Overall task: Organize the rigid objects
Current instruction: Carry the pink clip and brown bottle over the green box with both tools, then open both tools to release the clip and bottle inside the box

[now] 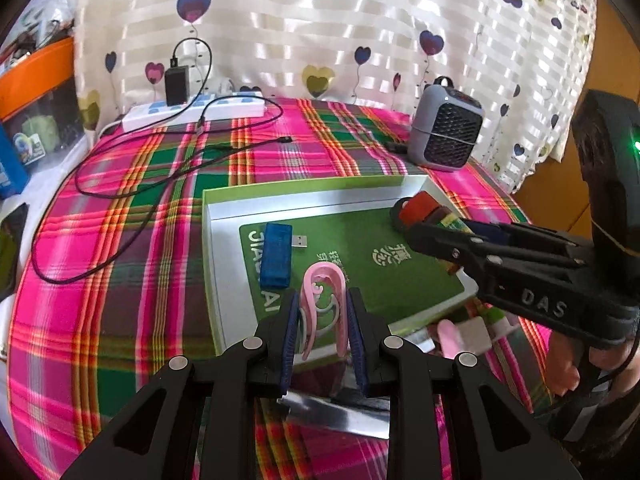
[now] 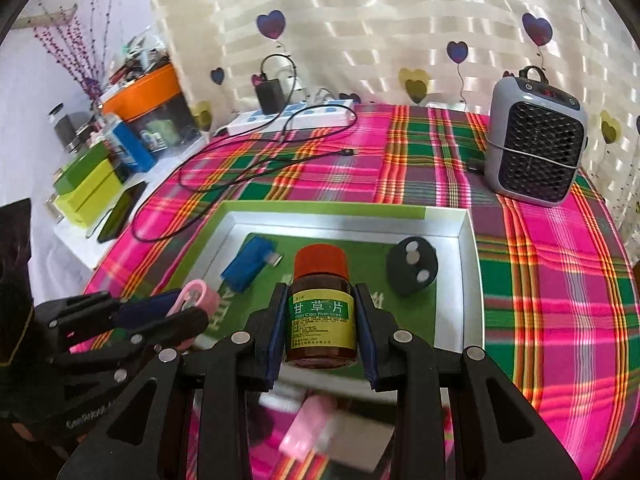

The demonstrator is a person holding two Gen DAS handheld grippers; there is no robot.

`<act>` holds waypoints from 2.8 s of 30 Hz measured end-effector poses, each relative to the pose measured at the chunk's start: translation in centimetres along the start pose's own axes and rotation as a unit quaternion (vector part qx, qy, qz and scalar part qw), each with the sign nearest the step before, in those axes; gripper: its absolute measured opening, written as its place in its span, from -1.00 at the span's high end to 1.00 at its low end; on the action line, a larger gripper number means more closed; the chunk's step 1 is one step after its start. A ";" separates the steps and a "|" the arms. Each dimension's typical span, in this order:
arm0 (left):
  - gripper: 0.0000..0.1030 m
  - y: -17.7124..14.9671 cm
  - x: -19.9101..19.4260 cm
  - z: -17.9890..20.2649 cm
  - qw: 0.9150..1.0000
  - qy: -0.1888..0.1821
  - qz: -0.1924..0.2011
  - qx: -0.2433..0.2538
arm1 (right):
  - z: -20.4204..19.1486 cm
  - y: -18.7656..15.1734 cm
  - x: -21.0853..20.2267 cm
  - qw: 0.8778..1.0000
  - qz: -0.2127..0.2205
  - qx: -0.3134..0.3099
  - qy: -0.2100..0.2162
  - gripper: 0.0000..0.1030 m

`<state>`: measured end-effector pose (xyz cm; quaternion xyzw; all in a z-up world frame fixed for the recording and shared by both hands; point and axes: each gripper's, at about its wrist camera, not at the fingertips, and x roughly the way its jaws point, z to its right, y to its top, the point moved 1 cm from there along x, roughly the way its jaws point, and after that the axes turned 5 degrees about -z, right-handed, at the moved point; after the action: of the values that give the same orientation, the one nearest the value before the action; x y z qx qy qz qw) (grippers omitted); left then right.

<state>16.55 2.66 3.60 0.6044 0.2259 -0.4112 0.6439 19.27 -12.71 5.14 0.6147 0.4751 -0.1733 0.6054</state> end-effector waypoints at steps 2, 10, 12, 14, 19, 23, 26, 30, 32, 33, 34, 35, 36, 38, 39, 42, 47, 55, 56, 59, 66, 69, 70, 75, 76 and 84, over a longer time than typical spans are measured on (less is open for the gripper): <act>0.56 0.3 0.5 0.0 1.000 0.002 -0.003 0.000 | 0.4 0.5 0.8 1.000 -0.006 0.006 0.001 0.36; 0.56 1.0 2.7 0.1 1.000 -0.002 -0.017 0.006 | 1.0 2.1 3.1 1.000 -0.021 0.009 -0.012 0.36; 0.56 1.0 3.1 0.2 1.000 0.001 -0.019 0.007 | 1.0 2.4 3.8 1.000 -0.026 0.006 -0.015 0.36; 0.56 1.2 3.6 0.1 1.000 0.001 -0.022 0.006 | 1.1 2.6 4.2 0.999 -0.028 0.005 -0.017 0.36; 0.56 1.6 4.3 -0.3 1.000 0.004 -0.028 0.001 | 1.3 2.9 5.3 0.999 -0.036 0.002 -0.023 0.36; 0.56 1.8 4.6 -0.2 1.000 0.006 -0.029 0.004 | 1.3 3.0 5.9 0.999 -0.040 -0.002 -0.027 0.36; 0.56 1.9 4.8 -0.2 0.999 0.007 -0.031 0.006 | 1.3 3.2 6.0 0.999 -0.042 -0.002 -0.027 0.36; 0.56 2.0 5.0 -0.2 0.999 0.009 -0.033 0.007 | 1.3 3.2 6.1 0.999 -0.044 -0.002 -0.029 0.36; 0.56 2.0 5.1 -0.2 0.999 0.009 -0.034 0.005 | 1.3 3.2 6.3 0.998 -0.046 -0.001 -0.032 0.36; 0.56 2.0 5.1 -0.2 0.999 0.008 -0.035 0.004 | 1.3 3.2 6.3 0.998 -0.047 -0.001 -0.032 0.36; 0.56 2.1 5.2 -0.2 0.999 0.008 -0.035 0.005 | 1.3 3.1 6.4 0.998 -0.049 -0.001 -0.032 0.36; 0.56 2.0 5.2 -0.2 0.999 0.009 -0.036 0.005 | 1.3 3.1 6.5 0.998 -0.050 -0.001 -0.033 0.36; 0.56 2.1 5.3 -0.2 0.999 0.010 -0.037 0.005 | 1.3 3.1 6.5 0.998 -0.051 -0.002 -0.035 0.36; 0.56 2.0 5.3 -0.1 0.999 0.012 -0.037 0.006 | 1.4 3.1 6.6 0.998 -0.052 -0.002 -0.039 0.36; 0.56 2.0 5.4 -0.1 0.999 0.011 -0.039 0.006 | 1.4 3.1 6.6 0.998 -0.054 -0.001 -0.039 0.36; 0.56 2.0 5.6 0.0 0.999 0.012 -0.041 0.009 | 1.4 3.1 6.8 0.997 -0.060 -0.003 -0.045 0.36; 0.55 2.0 5.7 0.0 0.999 0.013 -0.042 0.009 | 1.4 3.1 7.0 0.997 -0.062 -0.004 -0.046 0.36; 0.55 2.0 5.7 0.0 0.999 0.014 -0.044 0.006 | 1.5 3.2 7.0 0.997 -0.065 0.001 -0.052 0.36; 0.55 2.0 5.7 0.0 0.999 0.014 -0.043 0.005 | 1.6 3.1 7.0 0.997 -0.065 0.002 -0.052 0.36; 0.54 2.0 5.6 0.0 0.999 0.015 -0.043 0.004 | 1.7 3.2 6.8 0.997 -0.062 0.005 -0.052 0.36; 0.41 1.9 4.8 0.0 0.999 0.016 -0.035 0.005 | 1.6 3.2 6.2 0.998 -0.049 0.013 -0.039 0.05; 0.41 1.9 4.4 0.0 0.999 0.017 -0.032 0.004 | 1.4 3.2 6.0 0.998 -0.047 0.014 -0.036 0.05; 0.41 1.8 4.2 0.0 0.999 0.018 -0.031 0.004 | 1.3 3.1 5.8 0.998 -0.046 0.013 -0.035 0.05; 0.41 1.4 3.2 0.3 1.000 0.017 -0.023 0.006 | 0.8 2.8 4.9 0.999 -0.035 0.012 -0.035 0.05; 0.41 1.3 2.8 0.4 1.000 0.017 -0.020 0.006 | 0.7 2.8 4.6 0.999 -0.031 0.013 -0.033 0.05; 0.40 0.3 0.2 1.0 1.000 0.015 0.002 0.010 | -0.1 2.0 1.7 1.000 0.000 0.011 -0.021 0.05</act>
<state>16.70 1.60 3.79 0.6171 0.2301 -0.4036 0.6350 21.72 -11.61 4.96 0.6174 0.4602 -0.1919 0.6085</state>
